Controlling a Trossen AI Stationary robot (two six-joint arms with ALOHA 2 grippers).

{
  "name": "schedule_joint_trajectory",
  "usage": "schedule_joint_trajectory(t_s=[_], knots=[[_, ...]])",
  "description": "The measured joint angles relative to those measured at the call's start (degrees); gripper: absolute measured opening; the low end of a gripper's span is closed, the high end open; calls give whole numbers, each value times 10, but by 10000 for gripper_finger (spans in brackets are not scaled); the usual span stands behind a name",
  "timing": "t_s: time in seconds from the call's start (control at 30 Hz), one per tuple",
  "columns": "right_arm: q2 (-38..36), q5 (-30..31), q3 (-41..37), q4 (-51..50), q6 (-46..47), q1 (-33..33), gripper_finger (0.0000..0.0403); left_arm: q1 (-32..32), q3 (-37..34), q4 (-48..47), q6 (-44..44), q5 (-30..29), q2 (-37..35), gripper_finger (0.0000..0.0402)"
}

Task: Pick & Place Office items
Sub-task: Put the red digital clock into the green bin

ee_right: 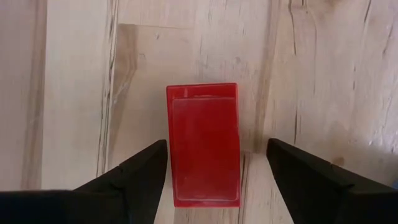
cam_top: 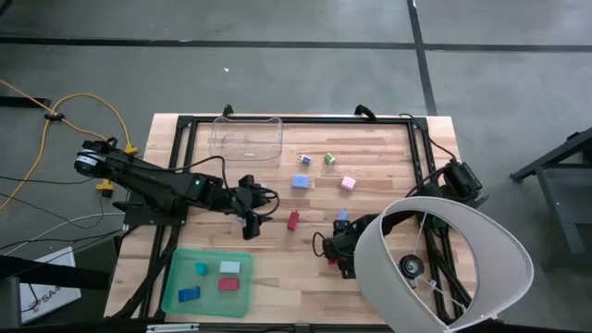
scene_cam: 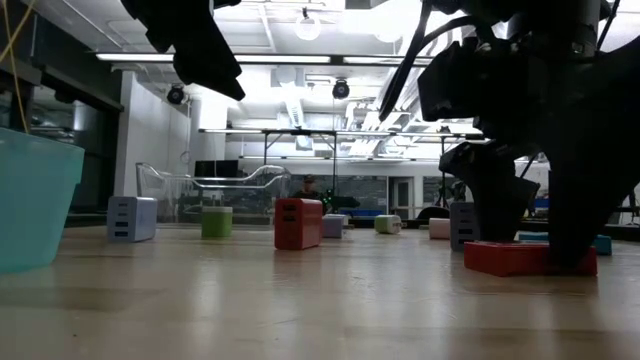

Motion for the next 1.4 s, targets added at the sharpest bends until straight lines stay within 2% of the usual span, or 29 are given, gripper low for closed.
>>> schedule_joint_trajectory(t_s=[0.33,1.07,1.4], knots=[[1,0,0,-1,0,0,263,0,0,0,0,0,0,253],[2,4,-2,-3,1,-1,146,0,0,0,0,0,0,253],[-8,-14,-3,-1,-7,-10,148,0,0,0,0,0,0,253]])
